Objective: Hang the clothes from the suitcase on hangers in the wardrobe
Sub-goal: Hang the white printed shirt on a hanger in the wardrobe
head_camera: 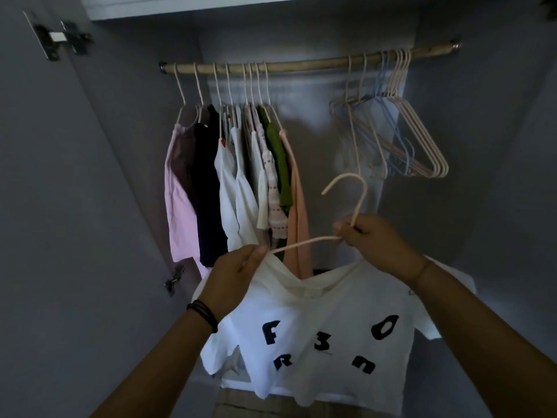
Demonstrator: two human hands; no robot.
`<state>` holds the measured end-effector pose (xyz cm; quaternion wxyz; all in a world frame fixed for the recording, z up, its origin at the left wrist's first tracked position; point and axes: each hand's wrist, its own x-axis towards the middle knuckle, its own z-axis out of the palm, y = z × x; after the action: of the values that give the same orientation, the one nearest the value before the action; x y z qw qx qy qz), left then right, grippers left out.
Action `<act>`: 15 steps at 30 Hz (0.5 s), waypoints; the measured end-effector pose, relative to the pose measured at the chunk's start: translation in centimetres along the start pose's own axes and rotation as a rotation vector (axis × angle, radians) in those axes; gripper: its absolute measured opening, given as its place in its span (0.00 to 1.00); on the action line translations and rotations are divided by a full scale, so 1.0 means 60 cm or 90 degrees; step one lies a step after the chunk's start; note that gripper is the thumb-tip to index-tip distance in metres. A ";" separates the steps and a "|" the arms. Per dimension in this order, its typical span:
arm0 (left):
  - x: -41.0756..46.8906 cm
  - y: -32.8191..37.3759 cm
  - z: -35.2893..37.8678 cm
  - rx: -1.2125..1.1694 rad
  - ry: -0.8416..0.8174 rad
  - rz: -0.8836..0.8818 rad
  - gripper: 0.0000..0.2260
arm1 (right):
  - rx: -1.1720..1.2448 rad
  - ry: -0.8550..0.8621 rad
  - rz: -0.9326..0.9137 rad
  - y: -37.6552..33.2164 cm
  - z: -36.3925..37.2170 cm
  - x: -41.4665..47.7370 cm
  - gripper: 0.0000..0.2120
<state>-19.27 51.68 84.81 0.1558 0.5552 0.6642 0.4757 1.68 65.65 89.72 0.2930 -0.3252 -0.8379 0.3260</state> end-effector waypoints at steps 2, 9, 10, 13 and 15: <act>0.001 -0.006 -0.019 0.091 -0.047 0.068 0.11 | 0.033 -0.010 -0.018 0.001 -0.003 -0.004 0.18; 0.011 -0.020 -0.053 0.182 0.006 0.173 0.05 | 0.120 -0.061 -0.002 0.027 -0.033 -0.035 0.18; 0.013 -0.022 -0.058 0.187 0.014 0.178 0.05 | 0.104 -0.068 0.035 0.041 -0.044 -0.042 0.16; 0.017 -0.024 -0.068 0.186 0.035 0.183 0.11 | 0.085 -0.081 0.176 0.075 -0.060 -0.069 0.12; 0.018 -0.025 -0.072 0.179 0.042 0.194 0.18 | 0.112 -0.084 0.227 0.093 -0.061 -0.082 0.14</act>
<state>-23.70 50.74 86.12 -0.0190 0.6496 0.6373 0.4140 9.29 66.55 86.50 0.2024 -0.4196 -0.7528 0.4651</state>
